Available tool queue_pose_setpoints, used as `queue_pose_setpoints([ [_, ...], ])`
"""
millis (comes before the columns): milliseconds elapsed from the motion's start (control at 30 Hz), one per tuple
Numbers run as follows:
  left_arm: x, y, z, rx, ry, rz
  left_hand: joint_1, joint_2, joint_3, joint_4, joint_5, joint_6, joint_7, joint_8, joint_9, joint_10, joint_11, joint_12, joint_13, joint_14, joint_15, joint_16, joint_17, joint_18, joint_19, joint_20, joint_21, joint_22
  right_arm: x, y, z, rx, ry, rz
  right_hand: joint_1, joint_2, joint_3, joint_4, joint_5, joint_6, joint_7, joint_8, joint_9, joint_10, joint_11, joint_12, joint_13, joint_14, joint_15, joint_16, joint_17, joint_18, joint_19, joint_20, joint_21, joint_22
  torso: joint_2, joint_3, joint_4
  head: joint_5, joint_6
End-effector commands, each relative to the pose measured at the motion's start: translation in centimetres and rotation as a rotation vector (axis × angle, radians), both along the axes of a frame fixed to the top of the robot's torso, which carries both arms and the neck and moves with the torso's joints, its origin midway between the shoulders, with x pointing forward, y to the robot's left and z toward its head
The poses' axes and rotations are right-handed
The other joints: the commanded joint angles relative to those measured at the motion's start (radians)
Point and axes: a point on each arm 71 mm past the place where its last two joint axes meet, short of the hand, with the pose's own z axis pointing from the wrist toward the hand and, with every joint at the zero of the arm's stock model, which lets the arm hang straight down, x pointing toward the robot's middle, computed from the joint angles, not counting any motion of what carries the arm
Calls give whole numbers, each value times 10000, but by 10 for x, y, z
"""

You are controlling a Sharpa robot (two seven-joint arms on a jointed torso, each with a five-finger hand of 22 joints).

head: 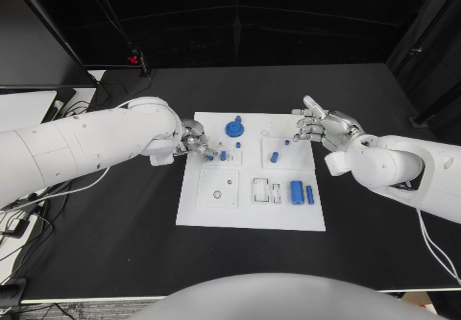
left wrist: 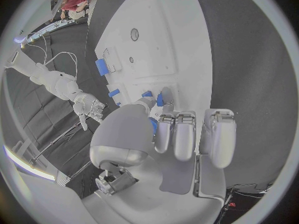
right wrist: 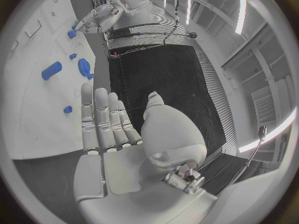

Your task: Assemble the parts on the task board

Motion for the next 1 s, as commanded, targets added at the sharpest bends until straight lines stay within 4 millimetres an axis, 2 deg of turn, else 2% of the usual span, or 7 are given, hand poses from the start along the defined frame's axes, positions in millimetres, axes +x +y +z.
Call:
queue_pose_setpoints([
  [33, -3, 2, -7, 347, 238, 26, -96, -41, -112, 3, -106, -17, 13, -9, -31, 1044, 37, -50, 2628, 1030, 63, 8, 2635, -26, 900, 73, -35, 2583, 0, 2, 2, 86, -95, 86, -31, 103, -72, 3, 43, -95, 267, 37, -14, -94, -1, 62, -21, -83, -14, 50, -17, 95, -44, 44, -45, -16, -2, 0, 4, 5, 3],
  [300, -2, 4, -6, 270, 97, 140, -117, -62, -136, 3, -127, -22, 13, -5, -39, 1044, 39, -50, 2628, 1030, 63, 8, 2635, -28, 906, 73, -29, 2585, 0, 1, 1, 80, -82, 82, -31, 103, -72, 3, 43, -95, 267, 37, -14, -94, -1, 62, -21, -83, -14, 50, -17, 95, -44, 44, -45, -16, 0, -7, 3, 14, 5],
  [433, -2, 4, -5, 162, 6, 144, -365, -103, -299, 14, -207, -2, 28, 51, -53, 1044, 51, -50, 2628, 1030, 69, 8, 2635, -32, 917, 74, -20, 2590, 0, 1, 1, 76, -74, 81, -31, 103, -72, 3, 43, -95, 267, 37, -14, -94, -1, 62, -21, -83, -14, 50, -17, 95, -44, 44, -45, -16, -2, -3, 4, 14, 13],
  [533, -2, 3, -5, 49, -85, 140, -731, -98, -536, 10, -573, 18, 21, 220, 15, 1044, 47, -50, 2628, 1030, 76, 8, 2635, -37, 934, 78, -6, 2597, 0, 1, 1, 76, -70, 84, -31, 103, -72, 3, 43, -95, 267, 37, -14, -94, -1, 62, -21, -83, -14, 50, -17, 95, -44, 44, -45, -16, 1, -3, 4, 13, 20],
  [700, -1, 3, -4, -84, -201, 147, -1279, 8, -978, -1, -1688, -143, 20, 589, 251, 1044, 43, -50, 2628, 1030, 82, 8, 2635, -41, 947, 87, 5, 2602, 1, 2, 1, 74, -63, 87, -33, 112, -71, 2, 43, -99, 271, 45, -15, -97, 0, 72, -30, -88, -12, 58, -25, 95, -45, 45, -44, -17, -1, -6, -2, 13, 22],
  [900, -1, 4, -4, -124, -248, 173, -1456, 95, -1220, 6, -1951, -266, 22, 853, 419, 1044, 48, -50, 2628, 1030, 86, 8, 2635, -40, 944, 91, 2, 2601, 1, 2, 1, 75, -54, 95, -33, 112, -71, 2, 43, -99, 271, 45, -15, -97, 0, 72, -30, -88, -12, 58, -25, 95, -45, 45, -44, -17, -4, -3, -2, 12, 18],
  [1000, -1, 4, -4, -125, -261, 191, -1481, 117, -1256, 1, -1957, -262, 15, 912, 452, 1044, 44, -50, 2628, 1030, 87, 8, 2635, -41, 948, 93, 5, 2602, 1, 2, 1, 74, -49, 97, -33, 112, -71, 2, 43, -99, 271, 45, -15, -97, 0, 72, -30, -88, -12, 58, -25, 95, -45, 45, -44, -17, -2, -3, 3, 11, 22],
])
